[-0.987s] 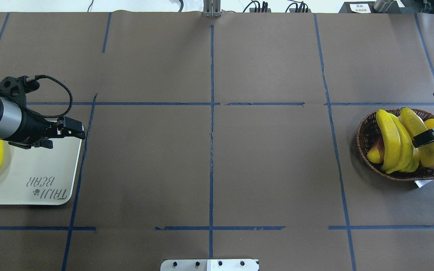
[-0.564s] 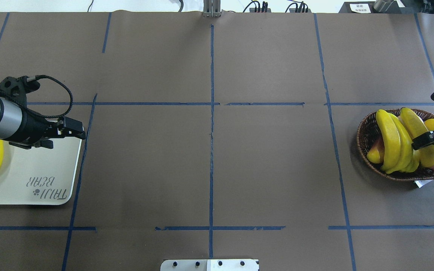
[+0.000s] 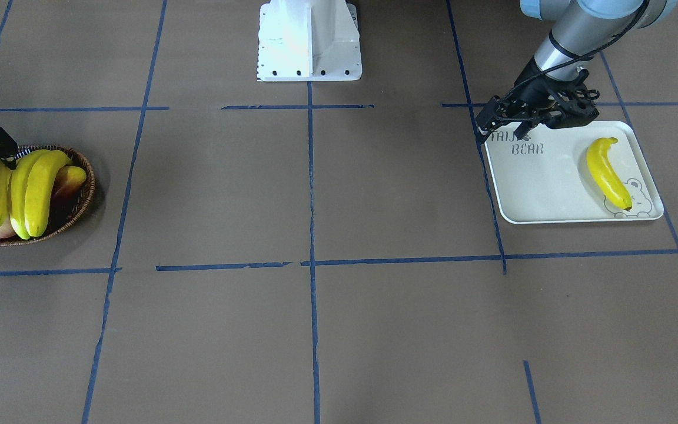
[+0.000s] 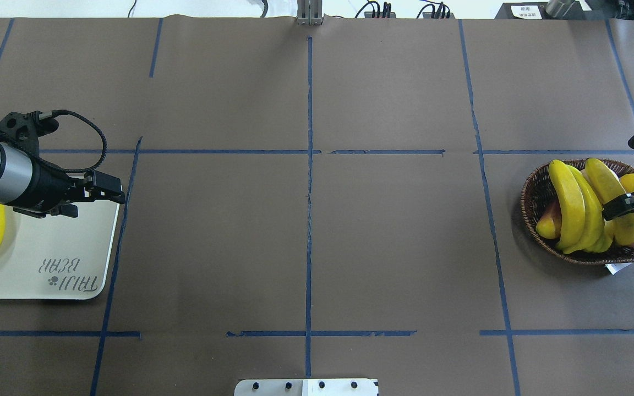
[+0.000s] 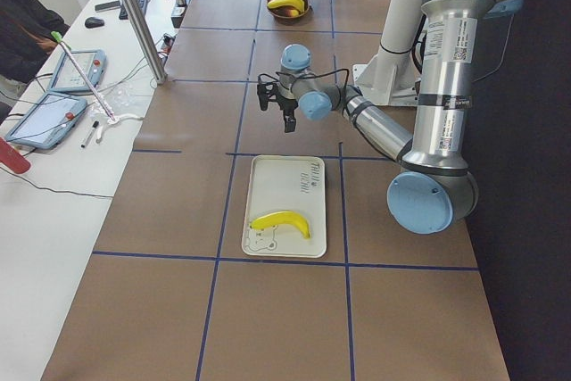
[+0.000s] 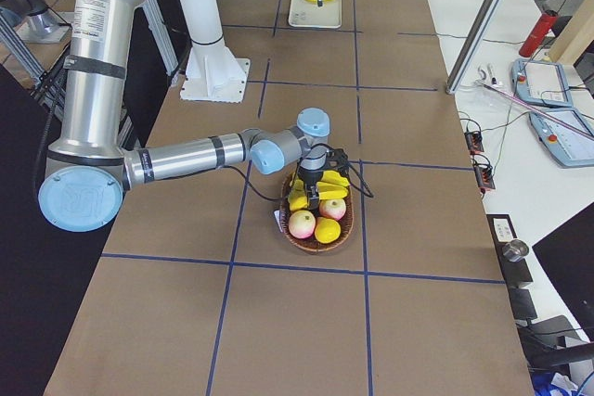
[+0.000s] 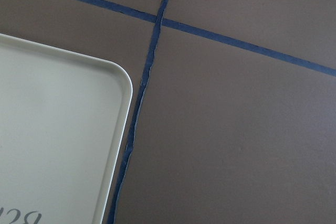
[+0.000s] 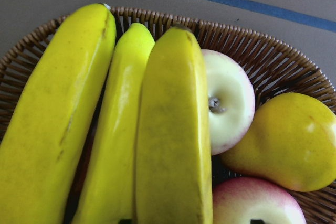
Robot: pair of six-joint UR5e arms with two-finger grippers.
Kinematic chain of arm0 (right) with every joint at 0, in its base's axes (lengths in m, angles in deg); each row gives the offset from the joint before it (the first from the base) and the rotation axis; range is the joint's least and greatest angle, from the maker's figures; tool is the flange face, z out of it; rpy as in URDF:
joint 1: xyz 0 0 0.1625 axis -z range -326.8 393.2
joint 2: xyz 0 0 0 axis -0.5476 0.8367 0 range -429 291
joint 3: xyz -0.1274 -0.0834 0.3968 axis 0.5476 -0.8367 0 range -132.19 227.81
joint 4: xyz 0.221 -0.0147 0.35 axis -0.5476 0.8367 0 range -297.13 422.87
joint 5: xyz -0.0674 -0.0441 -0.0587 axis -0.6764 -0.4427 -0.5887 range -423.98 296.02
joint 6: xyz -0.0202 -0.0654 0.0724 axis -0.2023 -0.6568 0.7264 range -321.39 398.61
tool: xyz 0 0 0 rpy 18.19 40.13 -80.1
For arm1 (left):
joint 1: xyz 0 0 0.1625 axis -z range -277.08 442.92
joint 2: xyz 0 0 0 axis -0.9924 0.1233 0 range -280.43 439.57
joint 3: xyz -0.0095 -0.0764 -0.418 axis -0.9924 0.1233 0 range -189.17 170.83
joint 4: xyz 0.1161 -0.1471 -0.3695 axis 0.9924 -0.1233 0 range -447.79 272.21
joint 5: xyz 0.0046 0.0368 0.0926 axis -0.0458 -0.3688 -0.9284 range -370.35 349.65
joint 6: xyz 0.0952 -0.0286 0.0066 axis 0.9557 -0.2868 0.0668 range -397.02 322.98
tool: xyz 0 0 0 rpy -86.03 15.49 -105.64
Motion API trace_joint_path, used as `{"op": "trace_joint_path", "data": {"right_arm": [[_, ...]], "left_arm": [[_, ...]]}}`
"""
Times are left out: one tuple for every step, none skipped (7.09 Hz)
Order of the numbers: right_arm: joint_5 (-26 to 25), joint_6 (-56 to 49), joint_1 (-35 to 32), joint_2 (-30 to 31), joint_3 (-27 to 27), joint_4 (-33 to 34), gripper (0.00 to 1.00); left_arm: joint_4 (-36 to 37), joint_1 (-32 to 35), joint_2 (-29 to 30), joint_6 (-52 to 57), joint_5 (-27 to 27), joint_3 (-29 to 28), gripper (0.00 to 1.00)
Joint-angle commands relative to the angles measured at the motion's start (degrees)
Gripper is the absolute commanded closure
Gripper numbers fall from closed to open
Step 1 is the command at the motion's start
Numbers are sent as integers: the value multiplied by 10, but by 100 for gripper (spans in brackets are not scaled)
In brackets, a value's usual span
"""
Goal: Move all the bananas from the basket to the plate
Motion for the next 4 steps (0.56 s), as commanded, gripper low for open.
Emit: {"op": "trace_joint_path", "data": {"right_arm": [[2,0,-1,1,2,0,51],[3,0,-1,1,6,0,68],[4,0,-2,4,12,0,79],[5,0,-6,4,19,9,86]], "left_arm": [[0,0,1,0,0,1,0],[0,0,1,0,0,2,0],[0,0,1,0,0,2,0],[0,0,1,0,0,2,0]]}}
